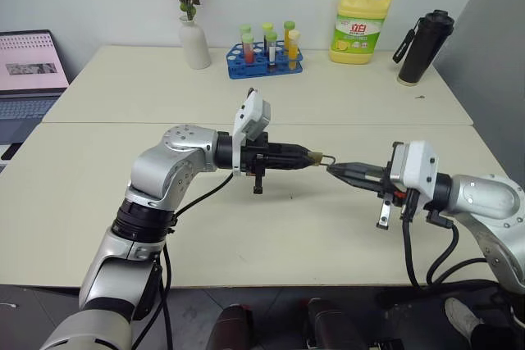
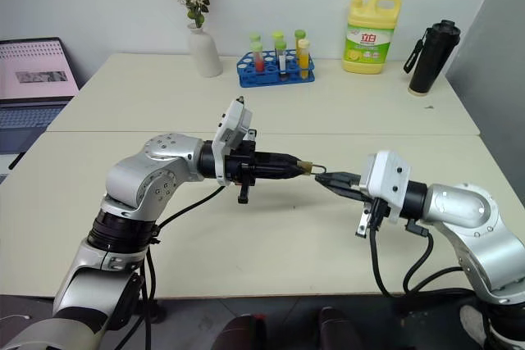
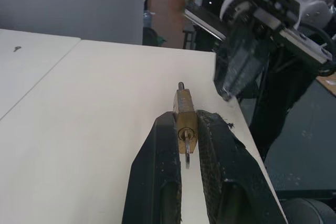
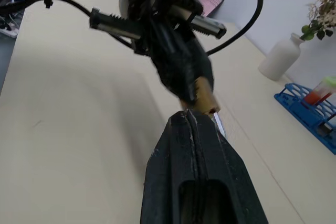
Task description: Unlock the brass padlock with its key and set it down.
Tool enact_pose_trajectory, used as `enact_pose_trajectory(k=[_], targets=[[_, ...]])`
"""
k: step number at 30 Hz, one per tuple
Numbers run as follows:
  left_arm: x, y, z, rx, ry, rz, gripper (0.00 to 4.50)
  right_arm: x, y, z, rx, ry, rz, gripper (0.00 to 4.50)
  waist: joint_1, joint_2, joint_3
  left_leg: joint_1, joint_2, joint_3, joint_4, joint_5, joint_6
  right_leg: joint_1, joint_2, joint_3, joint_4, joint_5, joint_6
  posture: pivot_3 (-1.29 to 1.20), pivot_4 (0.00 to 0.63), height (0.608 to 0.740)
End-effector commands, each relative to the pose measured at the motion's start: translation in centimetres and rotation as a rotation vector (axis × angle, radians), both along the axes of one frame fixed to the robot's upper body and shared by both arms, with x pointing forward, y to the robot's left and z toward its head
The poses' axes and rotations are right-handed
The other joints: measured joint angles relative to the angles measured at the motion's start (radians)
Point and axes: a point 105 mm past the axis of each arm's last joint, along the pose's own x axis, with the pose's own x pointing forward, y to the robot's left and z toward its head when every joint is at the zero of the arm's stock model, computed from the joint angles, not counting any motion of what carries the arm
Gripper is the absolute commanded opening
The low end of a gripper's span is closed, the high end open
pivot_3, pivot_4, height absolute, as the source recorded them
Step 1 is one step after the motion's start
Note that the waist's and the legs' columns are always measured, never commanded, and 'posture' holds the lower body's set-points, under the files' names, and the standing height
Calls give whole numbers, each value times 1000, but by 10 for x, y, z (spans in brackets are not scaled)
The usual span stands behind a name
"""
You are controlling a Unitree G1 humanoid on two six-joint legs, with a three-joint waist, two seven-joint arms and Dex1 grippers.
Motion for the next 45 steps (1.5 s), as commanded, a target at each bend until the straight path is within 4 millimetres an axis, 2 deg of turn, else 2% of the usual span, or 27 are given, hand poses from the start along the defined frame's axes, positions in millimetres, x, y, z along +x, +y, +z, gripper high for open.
enact_pose_trajectory(k=[1,10,12,17,23,30,45], targets=[[-11,-3,8,12,-72,-50,158,6,-1,8,17,-12,1,0,1,0,0,0,0,0,0,0,0,0,0,0,0,0,0,0,150,740],[-17,-2,10,12,-81,-58,158,13,-1,1,-45,-9,40,0,1,0,0,0,0,0,0,0,0,0,0,0,0,0,0,0,150,740],[-15,0,8,17,-67,-41,158,16,-3,5,-41,-28,36,0,1,0,0,0,0,0,0,0,0,0,0,0,0,0,0,0,150,740],[-11,2,6,15,-34,-8,158,6,-8,12,-19,20,69,0,1,0,0,0,0,0,0,0,0,0,0,0,0,0,0,0,150,740],[-17,0,8,7,-33,-49,158,6,-8,-3,-74,38,64,0,1,0,0,0,0,0,0,0,0,0,0,0,0,0,0,0,150,740],[-24,1,9,15,-22,-92,158,12,-11,-6,-78,36,52,0,0,0,0,0,0,0,0,0,0,0,0,0,0,0,0,0,150,740],[-28,2,10,-2,-4,-102,158,12,-4,-17,-185,60,183,0,0,0,0,0,0,0,0,0,0,0,0,-1,0,0,0,0,150,740]])
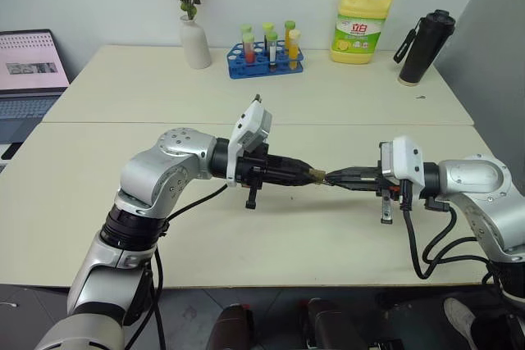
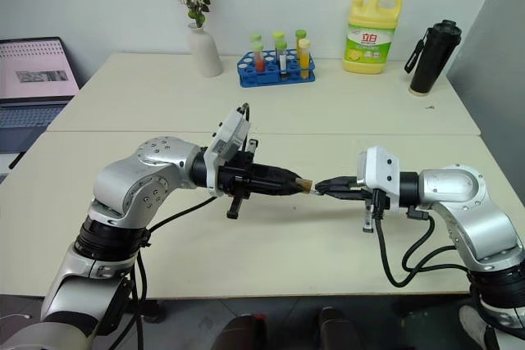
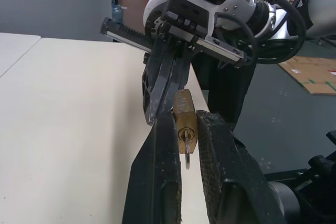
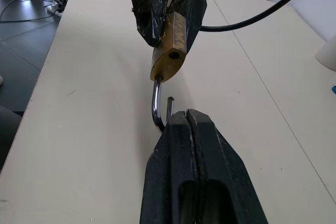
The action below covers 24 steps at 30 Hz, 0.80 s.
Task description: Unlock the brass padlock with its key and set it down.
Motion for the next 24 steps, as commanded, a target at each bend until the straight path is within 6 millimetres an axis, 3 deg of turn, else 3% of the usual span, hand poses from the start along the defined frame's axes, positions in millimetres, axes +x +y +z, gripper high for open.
enact_pose_trajectory(k=[1,16,21,24], targets=[[-4,2,11,-27,-42,-2,158,-2,3,7,-15,-42,41,0,0,0,0,0,0,0,0,0,0,0,0,0,0,0,0,0,150,740],[-4,2,11,-29,-32,2,158,-4,1,0,-42,-25,46,0,0,0,0,0,0,0,0,0,0,0,0,0,0,0,0,0,150,740],[-1,4,6,-25,-12,38,158,-2,-11,-10,-99,-2,-4,0,0,0,0,0,0,0,0,0,0,0,0,0,0,0,0,0,150,740],[5,10,-8,-4,5,99,158,4,-22,-16,-93,-27,-91,0,0,0,0,0,0,0,0,0,0,0,0,0,0,0,0,0,150,740]])
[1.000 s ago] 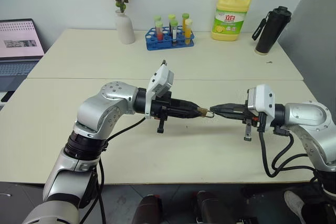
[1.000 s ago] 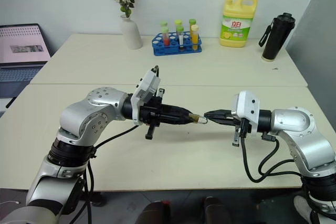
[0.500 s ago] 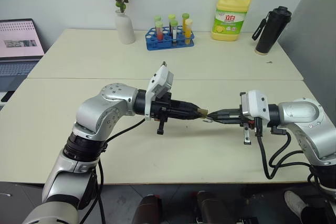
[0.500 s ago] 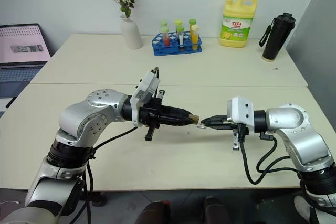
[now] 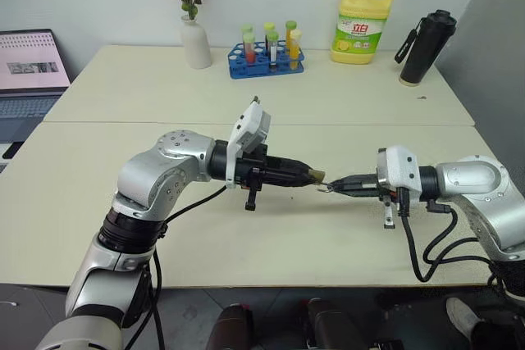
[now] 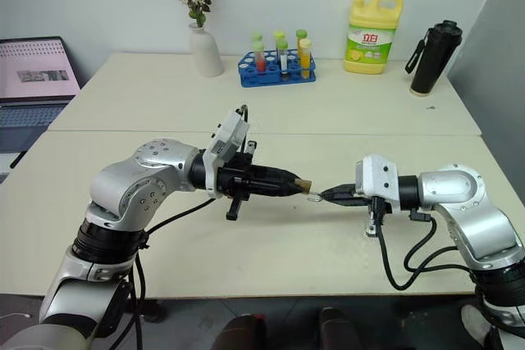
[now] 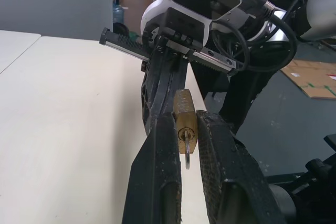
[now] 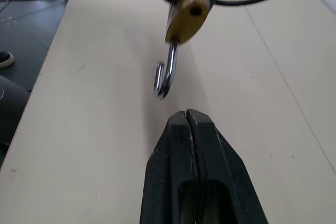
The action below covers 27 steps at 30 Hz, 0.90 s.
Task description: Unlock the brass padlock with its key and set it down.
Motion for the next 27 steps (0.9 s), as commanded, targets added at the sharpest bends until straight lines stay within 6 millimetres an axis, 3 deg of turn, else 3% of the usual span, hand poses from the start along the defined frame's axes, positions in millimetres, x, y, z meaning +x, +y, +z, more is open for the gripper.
enact_pose_trajectory(k=[1,3,8,14,19,22,27], targets=[[6,9,-11,19,-10,79,158,1,-10,2,18,-41,-70,168,-1,0,0,0,0,0,0,0,0,0,0,0,0,0,0,0,150,740],[10,13,-23,29,41,135,158,-10,-9,-6,31,15,-71,520,0,0,0,0,0,0,0,0,0,0,0,1,0,0,0,0,150,740],[9,13,-62,64,167,227,158,-15,-3,-20,48,51,-112,2306,-1,0,0,0,0,0,0,0,0,0,0,0,1,0,0,0,150,740],[8,12,-79,76,207,281,158,-16,3,-22,64,70,-111,4485,0,0,0,0,0,0,0,0,0,0,0,0,1,0,0,0,150,740],[16,12,-95,73,230,378,158,-24,10,-28,33,65,-61,4500,1,0,0,0,0,0,0,0,0,0,0,0,0,0,0,0,150,740],[25,11,-106,92,237,452,158,-17,8,-29,23,36,-88,4500,1,0,0,0,0,0,0,0,0,0,0,0,0,0,0,0,150,740],[29,10,-108,85,244,466,158,-17,9,-29,23,33,-80,4500,1,0,0,0,0,0,0,0,0,0,0,0,0,0,0,0,150,740]])
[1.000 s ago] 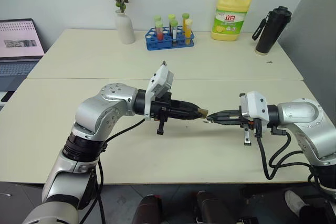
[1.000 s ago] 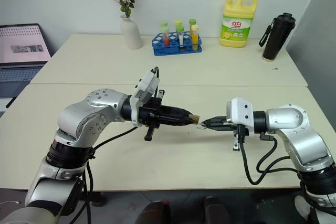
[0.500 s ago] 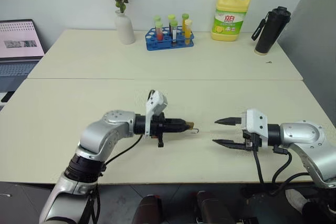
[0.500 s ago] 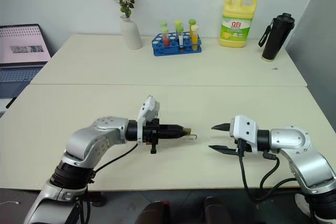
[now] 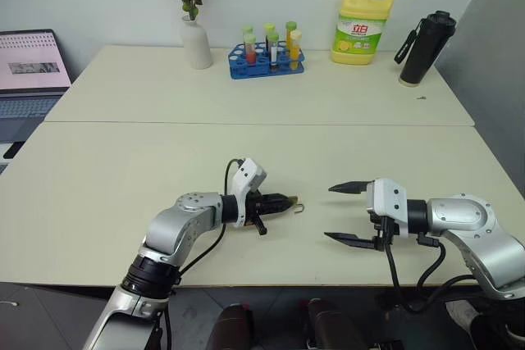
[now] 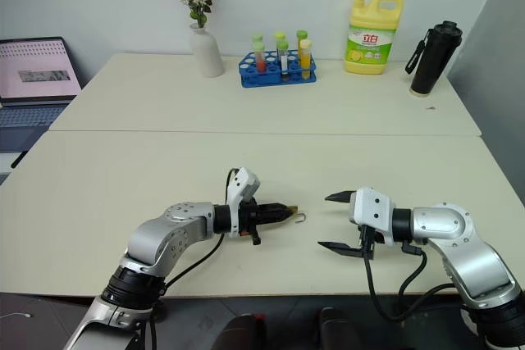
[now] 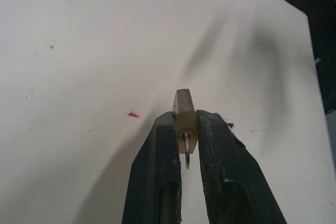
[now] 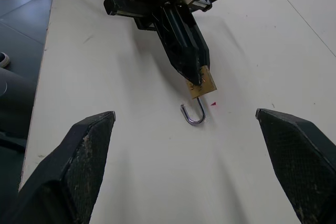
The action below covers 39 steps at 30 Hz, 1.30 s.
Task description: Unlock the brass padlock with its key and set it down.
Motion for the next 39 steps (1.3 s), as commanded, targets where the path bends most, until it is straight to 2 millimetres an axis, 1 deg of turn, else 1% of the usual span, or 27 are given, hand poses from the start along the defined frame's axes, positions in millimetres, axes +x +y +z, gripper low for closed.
enact_pose_trajectory(k=[1,5,8,9,10,12,13,14,15,19,20,22,23,24,25,27,28,31,33,35,37,39], targets=[[3,-4,8,-20,-29,-7,158,-1,4,8,-1,-49,27,4500,0,0,0,0,0,0,0,0,0,0,0,0,0,0,0,0,150,740],[4,-6,5,-19,0,-14,158,-2,4,7,-11,-55,31,4500,0,0,0,0,0,0,0,0,0,0,0,0,0,0,0,0,150,740],[7,-5,7,-20,9,-6,158,-2,4,7,-12,-54,29,4500,0,0,0,0,0,0,0,0,0,0,0,0,0,0,0,0,150,740],[8,-4,7,-21,11,-4,886,-2,3,7,-12,-54,28,4500,0,0,0,0,0,0,0,0,0,0,0,0,0,0,0,0,150,740],[9,-3,7,-19,12,-4,1114,-1,3,7,-12,-54,25,4500,0,0,0,0,0,0,0,0,0,0,0,0,0,0,0,0,150,740],[10,-2,8,-17,11,-6,1770,-1,3,7,-10,-53,23,4500,0,0,0,0,0,0,0,0,0,0,0,0,0,0,0,0,150,740],[11,-2,9,-17,9,-5,2013,-1,3,7,-10,-53,22,4500,0,0,0,0,0,0,0,0,0,0,0,0,0,0,0,0,150,740],[12,-2,10,-17,8,-4,2401,-1,3,7,-11,-53,22,4500,0,0,0,0,0,0,0,0,0,0,0,0,0,0,0,0,150,740],[14,-2,11,-19,-4,-1,2656,-1,3,7,-11,-52,21,4500,0,0,0,0,0,0,0,0,0,0,0,0,0,0,0,0,150,740],[18,0,13,-14,-19,11,3964,-1,2,7,-10,-52,18,4500,0,0,0,0,0,0,0,0,0,0,0,0,0,0,0,0,150,740],[20,1,21,-31,-55,11,4222,-1,1,8,-9,-54,13,4500,0,0,0,0,0,0,0,0,0,0,0,0,0,0,0,0,150,740],[23,1,29,-52,-99,10,4222,0,0,9,-8,-57,7,4500,0,0,0,0,0,0,0,0,0,0,0,0,0,0,0,0,150,740],[25,3,38,-66,-144,24,4222,0,-1,10,-6,-60,0,4500,0,0,0,0,0,0,0,0,0,0,0,0,0,0,0,0,150,740],[27,6,53,-83,-221,31,4222,1,-2,10,-4,-61,-10,4500,0,0,0,0,0,0,0,0,0,0,0,0,0,0,0,0,150,740],[27,9,64,-94,-277,35,4222,1,-3,10,-3,-61,-16,4500,0,0,0,0,0,0,0,0,0,0,0,0,0,0,0,0,150,740],[21,18,83,-92,-378,37,4222,1,-4,11,-1,-56,-24,4500,-1,0,0,0,0,0,0,0,0,0,0,0,0,0,0,0,150,740],[15,27,85,-56,-408,38,4222,1,-5,11,2,-53,-28,4500,-1,0,0,0,0,0,0,0,0,0,0,0,0,0,0,0,150,740],[0,45,83,71,-486,13,4222,2,-7,13,15,-52,-42,4500,-6,1,0,1,1,1,-1,0,0,0,-2,1,0,0,0,0,150,740],[-8,53,81,124,-508,-15,4222,2,-8,15,24,-48,-48,4500,-4,1,0,2,1,1,-2,0,0,0,-2,1,0,0,0,0,150,740],[-10,57,80,140,-514,-24,4222,3,-9,16,30,-42,-49,4500,-2,1,0,1,1,1,-2,0,0,0,-2,0,0,0,0,0,150,740],[-17,74,72,258,-557,-57,4222,9,-12,19,46,-46,-79,4500,2,0,0,1,0,1,-1,0,0,0,-2,0,0,0,0,0,150,740],[-24,85,67,315,-570,-79,4222,12,-15,20,48,-46,-89,4500,0,0,0,1,0,1,-1,0,0,0,-2,0,-1,0,0,0,150,740]])
